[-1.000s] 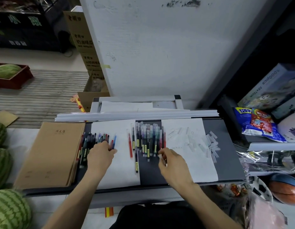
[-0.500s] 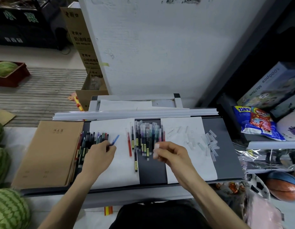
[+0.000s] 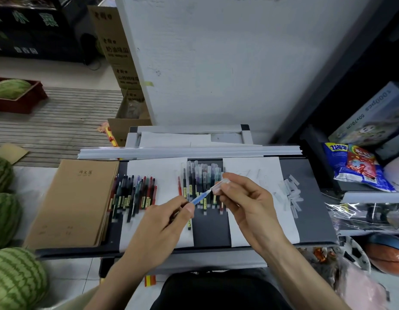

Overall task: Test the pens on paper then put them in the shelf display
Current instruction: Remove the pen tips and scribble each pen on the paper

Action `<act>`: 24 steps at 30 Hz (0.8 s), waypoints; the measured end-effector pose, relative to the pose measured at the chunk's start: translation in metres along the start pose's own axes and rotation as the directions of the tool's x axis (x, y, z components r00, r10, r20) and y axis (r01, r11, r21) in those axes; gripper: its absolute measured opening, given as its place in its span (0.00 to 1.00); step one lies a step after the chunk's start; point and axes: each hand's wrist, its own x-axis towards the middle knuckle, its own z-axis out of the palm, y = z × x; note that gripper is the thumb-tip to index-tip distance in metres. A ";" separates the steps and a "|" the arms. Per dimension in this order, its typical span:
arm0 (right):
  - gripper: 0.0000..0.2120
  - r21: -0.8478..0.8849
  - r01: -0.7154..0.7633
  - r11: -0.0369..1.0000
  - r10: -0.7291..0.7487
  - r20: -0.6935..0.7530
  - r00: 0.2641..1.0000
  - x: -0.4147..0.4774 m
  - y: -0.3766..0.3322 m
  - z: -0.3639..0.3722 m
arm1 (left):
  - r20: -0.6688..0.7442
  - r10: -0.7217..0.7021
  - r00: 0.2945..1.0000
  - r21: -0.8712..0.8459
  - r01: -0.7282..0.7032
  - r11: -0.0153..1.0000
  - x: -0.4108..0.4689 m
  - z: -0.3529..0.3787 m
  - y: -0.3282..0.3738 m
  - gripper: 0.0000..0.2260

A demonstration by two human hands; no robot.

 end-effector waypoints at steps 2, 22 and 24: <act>0.15 0.005 0.014 1.000 -0.014 0.017 1.000 0.000 -0.001 0.001 | 0.000 -0.002 1.000 0.006 0.002 1.000 0.001 0.000 0.002 0.18; 0.11 -0.242 0.093 0.966 -0.113 -0.073 0.991 -0.001 0.023 0.000 | 0.009 -0.027 1.000 0.107 0.026 0.994 0.010 0.025 -0.010 0.16; 0.11 -0.273 0.088 0.958 -0.110 -0.064 0.992 0.002 0.024 -0.003 | 0.009 -0.062 0.998 0.050 0.061 0.997 0.010 0.031 -0.012 0.16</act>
